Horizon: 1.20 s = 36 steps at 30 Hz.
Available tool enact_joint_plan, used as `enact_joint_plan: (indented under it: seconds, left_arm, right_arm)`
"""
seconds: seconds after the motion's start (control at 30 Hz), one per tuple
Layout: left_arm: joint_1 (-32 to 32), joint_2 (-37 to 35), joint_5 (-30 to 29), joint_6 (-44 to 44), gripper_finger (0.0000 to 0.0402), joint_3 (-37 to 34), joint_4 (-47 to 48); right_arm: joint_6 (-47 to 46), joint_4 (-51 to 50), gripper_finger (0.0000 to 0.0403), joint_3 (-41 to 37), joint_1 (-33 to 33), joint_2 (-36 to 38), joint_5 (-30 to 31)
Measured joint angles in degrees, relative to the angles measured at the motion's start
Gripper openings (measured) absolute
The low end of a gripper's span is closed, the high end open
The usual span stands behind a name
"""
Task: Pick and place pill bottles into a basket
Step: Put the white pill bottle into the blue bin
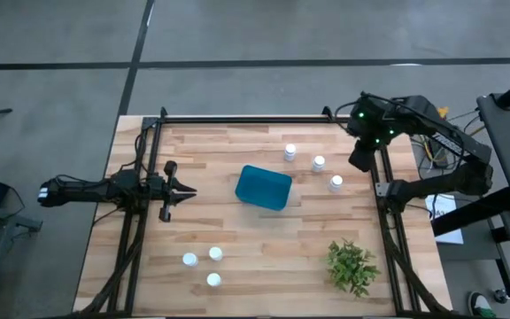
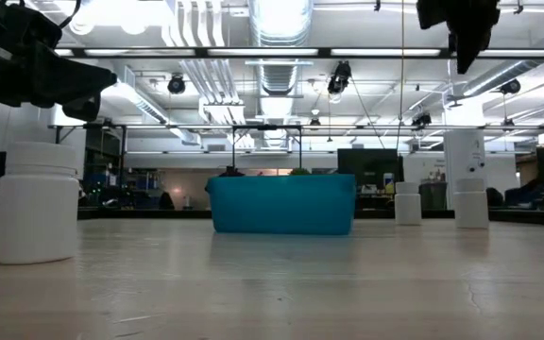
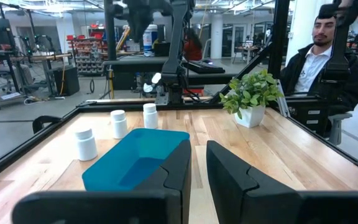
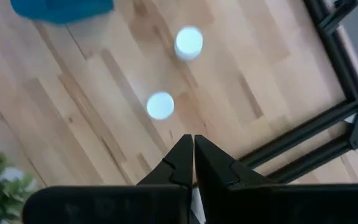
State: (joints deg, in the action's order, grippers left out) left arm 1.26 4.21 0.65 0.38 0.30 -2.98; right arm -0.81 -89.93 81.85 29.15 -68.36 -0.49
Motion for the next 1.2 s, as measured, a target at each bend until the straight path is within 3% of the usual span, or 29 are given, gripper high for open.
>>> enact_joint_plan:
  seconds: [0.53, 0.97, 1.2]
  left_arm:
    - [0.0, 0.0, 0.0, 0.0, 0.0033, 0.0, 0.0]
    - [0.0, 0.0, 0.0, 0.0, 0.0033, 0.0, 0.0]
    - [0.0, 0.0, 0.0, 0.0, 0.0033, 0.0, 0.0]
  right_arm:
    - [7.3, 8.5, 0.0017, -13.3, 0.0, 0.6, -4.7]
    - [9.8, 12.7, 0.0152, -19.8, 0.0, 0.6, -8.6]
    - [14.7, 14.0, 0.0197, -22.6, 0.0, 0.6, -10.5]
